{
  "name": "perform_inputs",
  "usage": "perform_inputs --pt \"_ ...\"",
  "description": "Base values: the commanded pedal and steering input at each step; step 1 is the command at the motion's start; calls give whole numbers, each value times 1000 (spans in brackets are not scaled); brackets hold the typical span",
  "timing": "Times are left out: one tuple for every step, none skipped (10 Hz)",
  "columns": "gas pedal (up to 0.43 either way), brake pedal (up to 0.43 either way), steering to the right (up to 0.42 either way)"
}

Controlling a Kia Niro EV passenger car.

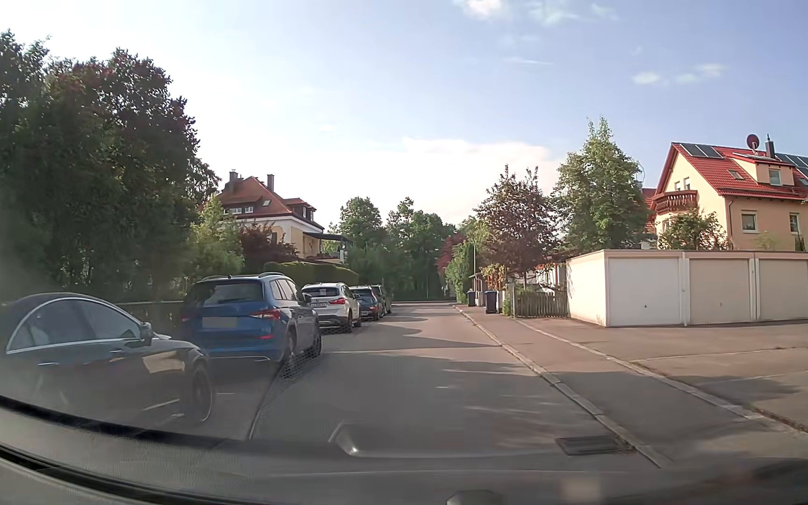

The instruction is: Follow the waypoints while adhering to traffic rules and regulations

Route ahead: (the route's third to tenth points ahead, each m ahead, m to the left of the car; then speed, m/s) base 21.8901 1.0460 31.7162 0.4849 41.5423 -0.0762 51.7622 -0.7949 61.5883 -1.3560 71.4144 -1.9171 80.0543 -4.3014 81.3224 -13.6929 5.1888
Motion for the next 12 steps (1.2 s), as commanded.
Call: perform_inputs --pt "87 0 -4" --pt "87 0 -11" --pt "87 0 -13" --pt "98 0 -10" --pt "98 0 -7" --pt "98 0 -7" --pt "87 0 -8" --pt "79 0 -7" --pt "87 0 -6" --pt "87 0 -1" --pt "87 0 1" --pt "87 0 2"
